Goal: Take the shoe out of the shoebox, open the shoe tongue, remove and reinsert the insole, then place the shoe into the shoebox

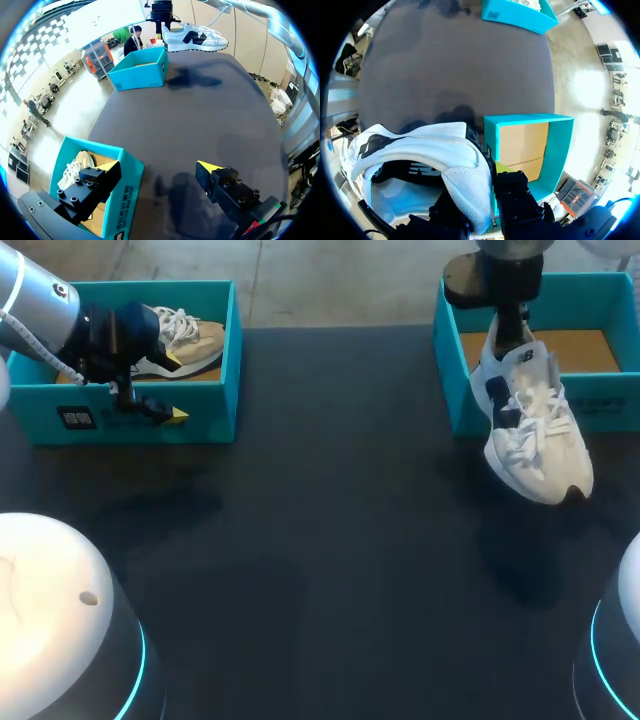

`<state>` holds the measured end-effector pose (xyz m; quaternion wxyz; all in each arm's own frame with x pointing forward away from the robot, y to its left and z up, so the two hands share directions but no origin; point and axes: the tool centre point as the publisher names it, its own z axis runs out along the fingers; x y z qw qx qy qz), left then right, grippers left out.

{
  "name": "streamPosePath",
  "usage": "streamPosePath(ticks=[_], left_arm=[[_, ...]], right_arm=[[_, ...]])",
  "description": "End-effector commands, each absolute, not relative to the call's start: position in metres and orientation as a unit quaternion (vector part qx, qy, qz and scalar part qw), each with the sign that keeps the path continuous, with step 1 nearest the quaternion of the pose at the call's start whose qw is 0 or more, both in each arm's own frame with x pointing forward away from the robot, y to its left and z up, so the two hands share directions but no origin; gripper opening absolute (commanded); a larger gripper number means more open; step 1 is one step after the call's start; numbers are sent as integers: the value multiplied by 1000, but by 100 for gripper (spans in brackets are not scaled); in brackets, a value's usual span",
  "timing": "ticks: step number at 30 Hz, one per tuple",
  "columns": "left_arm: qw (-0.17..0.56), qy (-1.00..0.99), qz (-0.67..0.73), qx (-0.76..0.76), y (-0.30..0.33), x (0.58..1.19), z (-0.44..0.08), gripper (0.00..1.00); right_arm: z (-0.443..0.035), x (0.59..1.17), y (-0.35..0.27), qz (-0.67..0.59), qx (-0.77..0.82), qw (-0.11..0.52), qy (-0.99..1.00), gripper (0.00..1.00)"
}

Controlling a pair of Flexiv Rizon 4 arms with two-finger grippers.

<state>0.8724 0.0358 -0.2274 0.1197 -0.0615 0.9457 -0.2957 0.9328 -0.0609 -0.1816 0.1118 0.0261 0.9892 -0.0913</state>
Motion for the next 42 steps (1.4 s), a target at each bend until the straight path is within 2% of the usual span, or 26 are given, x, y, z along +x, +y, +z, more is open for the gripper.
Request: streamPosePath(ticks=[1,5,18,29,42], left_arm=[[120,946,-294,-62,35,872,-227,100],[120,946,-294,-62,35,872,-227,100],[120,946,-294,-62,35,872,-227,100],[120,946,-294,-62,35,872,-227,100],[120,946,-294,-62,35,872,-227,100]], right_arm=[[-180,931,-63,-89,25,113,989,0],[-180,931,-63,-89,25,113,989,0],[-192,975,-116,-105,26,96,990,0],[-193,999,-131,-100,31,114,988,0],[-186,1022,-196,-111,76,123,983,0]])
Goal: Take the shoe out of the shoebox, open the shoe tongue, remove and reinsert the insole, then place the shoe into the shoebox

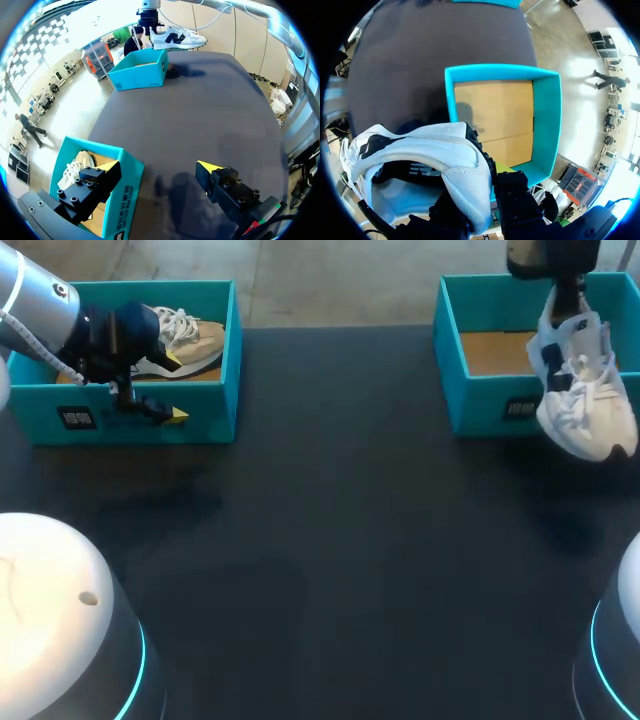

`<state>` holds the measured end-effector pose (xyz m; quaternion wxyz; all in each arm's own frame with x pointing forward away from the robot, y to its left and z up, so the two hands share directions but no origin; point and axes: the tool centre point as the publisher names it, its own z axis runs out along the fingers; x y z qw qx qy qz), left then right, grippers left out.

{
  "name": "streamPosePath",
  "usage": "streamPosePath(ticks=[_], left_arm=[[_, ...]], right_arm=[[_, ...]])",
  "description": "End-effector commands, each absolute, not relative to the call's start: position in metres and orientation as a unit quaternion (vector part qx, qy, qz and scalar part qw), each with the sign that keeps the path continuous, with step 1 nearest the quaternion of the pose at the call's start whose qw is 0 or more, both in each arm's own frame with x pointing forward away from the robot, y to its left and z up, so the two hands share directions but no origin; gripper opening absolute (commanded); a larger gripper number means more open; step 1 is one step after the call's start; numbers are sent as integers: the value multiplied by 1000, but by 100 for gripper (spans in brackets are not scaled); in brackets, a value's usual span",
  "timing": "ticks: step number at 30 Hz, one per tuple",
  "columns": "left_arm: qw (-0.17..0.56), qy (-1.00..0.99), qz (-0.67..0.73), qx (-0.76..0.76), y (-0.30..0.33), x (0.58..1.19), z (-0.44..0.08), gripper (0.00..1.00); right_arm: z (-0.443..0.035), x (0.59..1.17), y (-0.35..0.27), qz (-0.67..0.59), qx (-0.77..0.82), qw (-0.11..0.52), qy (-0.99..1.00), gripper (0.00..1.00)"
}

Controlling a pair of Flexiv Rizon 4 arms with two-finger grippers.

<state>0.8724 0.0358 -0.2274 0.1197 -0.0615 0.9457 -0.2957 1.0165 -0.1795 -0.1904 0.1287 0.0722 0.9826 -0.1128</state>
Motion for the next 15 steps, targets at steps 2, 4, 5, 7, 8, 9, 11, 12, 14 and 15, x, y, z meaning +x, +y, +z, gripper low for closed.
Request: streamPosePath(ticks=[2,4,5,7,8,9,11,12,14,15], left_arm=[[120,946,-294,-62,35,872,-227,100],[120,946,-294,-62,35,872,-227,100],[120,946,-294,-62,35,872,-227,100],[120,946,-294,-62,35,872,-227,100],[120,946,-294,-62,35,872,-227,100],[120,946,-294,-62,35,872,-227,100],[120,946,-294,-62,35,872,-227,100],[120,946,-294,-62,35,872,-227,100],[120,946,-294,-62,35,872,-227,100],[120,946,-294,-62,35,872,-227,100]], right_arm=[[-184,1023,-206,-107,84,120,983,0],[-181,1024,-215,-109,93,119,982,0],[-180,1024,-219,-109,97,117,982,0],[-179,1024,-227,-117,102,110,982,0],[-179,1024,-229,-117,103,110,982,0],[-178,1024,-232,-119,106,105,982,0],[-177,1024,-238,-121,109,102,981,0],[-177,1023,-241,-121,116,98,981,0],[-178,1023,-246,-118,127,97,980,0],[-179,1023,-248,-120,135,93,979,0]])
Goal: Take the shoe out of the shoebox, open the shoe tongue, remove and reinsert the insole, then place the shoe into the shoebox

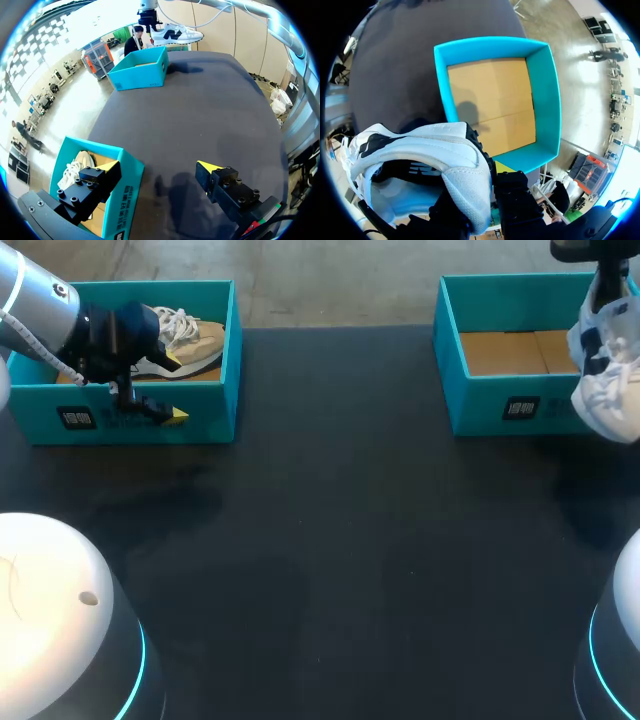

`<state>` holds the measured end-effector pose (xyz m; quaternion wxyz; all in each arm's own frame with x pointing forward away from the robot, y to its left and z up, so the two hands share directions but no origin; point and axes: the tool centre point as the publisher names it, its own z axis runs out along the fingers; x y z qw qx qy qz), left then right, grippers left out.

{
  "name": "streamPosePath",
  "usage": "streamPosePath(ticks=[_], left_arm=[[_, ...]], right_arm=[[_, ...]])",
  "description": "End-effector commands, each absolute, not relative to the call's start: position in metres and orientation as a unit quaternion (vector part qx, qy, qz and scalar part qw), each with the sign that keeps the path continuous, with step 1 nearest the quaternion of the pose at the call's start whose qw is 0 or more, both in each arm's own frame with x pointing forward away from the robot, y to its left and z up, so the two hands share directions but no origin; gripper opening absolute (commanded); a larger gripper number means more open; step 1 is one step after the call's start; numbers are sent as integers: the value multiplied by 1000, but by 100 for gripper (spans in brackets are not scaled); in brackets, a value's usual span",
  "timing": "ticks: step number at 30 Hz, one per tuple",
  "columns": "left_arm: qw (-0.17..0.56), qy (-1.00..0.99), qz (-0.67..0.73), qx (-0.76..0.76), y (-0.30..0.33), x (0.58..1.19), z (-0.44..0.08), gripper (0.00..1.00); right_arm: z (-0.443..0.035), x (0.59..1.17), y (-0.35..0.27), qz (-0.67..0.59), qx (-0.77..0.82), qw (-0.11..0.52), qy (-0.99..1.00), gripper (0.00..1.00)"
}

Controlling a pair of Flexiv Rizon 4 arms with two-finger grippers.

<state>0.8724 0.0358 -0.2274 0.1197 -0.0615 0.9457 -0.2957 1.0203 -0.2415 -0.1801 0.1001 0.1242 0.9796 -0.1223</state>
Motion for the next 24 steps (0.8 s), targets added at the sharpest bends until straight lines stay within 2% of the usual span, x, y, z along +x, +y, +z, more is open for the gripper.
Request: streamPosePath(ticks=[1,8,24], left_arm=[[120,946,-294,-62,35,872,-227,100],[120,946,-294,-62,35,872,-227,100],[120,946,-294,-62,35,872,-227,100]], right_arm=[[-180,1023,-251,-117,143,93,978,0],[-184,1029,-269,-129,178,92,971,0],[-184,1029,-269,-129,178,92,971,0]])
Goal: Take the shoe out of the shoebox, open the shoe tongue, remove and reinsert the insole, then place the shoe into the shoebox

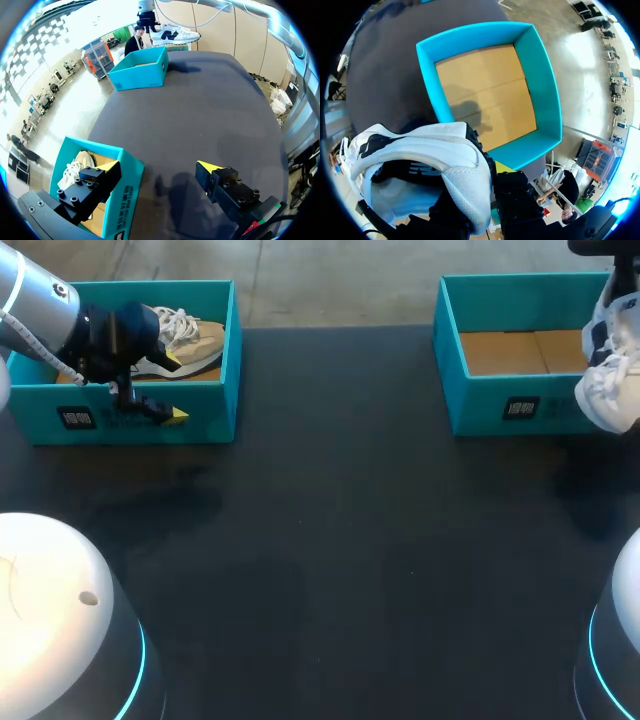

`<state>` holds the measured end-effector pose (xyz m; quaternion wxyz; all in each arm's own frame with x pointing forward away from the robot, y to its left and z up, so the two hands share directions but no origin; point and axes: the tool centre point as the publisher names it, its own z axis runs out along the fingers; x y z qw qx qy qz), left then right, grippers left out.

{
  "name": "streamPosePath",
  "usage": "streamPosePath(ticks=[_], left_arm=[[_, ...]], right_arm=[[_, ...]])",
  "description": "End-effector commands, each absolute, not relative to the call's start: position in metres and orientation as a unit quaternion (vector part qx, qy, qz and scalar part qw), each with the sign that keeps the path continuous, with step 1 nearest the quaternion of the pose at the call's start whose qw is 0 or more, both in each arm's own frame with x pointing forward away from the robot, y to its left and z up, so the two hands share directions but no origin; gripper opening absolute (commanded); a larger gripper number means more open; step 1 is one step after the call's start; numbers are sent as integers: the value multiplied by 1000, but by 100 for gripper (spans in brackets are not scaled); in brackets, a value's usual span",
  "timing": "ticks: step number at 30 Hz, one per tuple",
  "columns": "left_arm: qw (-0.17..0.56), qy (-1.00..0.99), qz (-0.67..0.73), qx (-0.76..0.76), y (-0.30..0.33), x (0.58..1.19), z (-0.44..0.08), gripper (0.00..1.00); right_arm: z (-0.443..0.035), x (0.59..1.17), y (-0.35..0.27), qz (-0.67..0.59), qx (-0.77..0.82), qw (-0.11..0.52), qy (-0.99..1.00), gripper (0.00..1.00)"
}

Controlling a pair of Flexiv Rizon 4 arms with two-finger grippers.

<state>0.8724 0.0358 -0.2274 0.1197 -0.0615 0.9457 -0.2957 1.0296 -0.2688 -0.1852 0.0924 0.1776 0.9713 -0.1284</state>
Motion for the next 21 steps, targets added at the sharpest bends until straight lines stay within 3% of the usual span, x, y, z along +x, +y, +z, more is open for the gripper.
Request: streamPosePath(ticks=[1,21], left_arm=[[120,946,-294,-62,35,872,-227,100],[120,946,-294,-62,35,872,-227,100]], right_arm=[[-184,1029,-269,-129,178,92,971,0],[-187,1026,-295,-132,192,91,968,0]])
